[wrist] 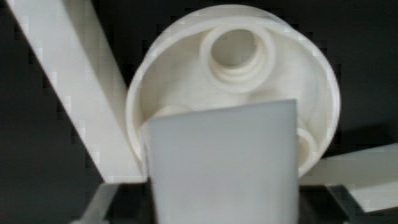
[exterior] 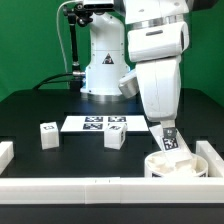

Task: Assemble stool

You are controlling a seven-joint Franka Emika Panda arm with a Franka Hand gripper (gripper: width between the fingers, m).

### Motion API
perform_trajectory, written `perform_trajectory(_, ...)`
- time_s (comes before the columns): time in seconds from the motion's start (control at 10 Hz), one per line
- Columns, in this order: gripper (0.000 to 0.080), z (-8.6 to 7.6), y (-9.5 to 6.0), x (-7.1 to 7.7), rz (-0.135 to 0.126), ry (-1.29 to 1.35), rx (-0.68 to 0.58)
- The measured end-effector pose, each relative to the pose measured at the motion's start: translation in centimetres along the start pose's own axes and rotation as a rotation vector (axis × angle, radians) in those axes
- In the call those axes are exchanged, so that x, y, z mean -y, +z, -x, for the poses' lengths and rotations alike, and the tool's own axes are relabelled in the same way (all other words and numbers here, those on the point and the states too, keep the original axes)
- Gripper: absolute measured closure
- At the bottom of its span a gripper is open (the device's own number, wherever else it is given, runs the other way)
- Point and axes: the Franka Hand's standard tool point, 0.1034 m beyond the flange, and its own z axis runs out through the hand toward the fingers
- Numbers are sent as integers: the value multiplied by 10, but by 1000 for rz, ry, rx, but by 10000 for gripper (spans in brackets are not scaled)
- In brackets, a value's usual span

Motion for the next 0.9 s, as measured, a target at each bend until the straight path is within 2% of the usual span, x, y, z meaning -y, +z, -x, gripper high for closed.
perform_trajectory(0.4, 441, -1, 0, 0, 0, 20, 0)
perform_trajectory(0.7, 440, -20, 4, 5, 0, 160, 6)
perform_trajectory(0.9, 440, -25, 3, 3, -8, 206, 9)
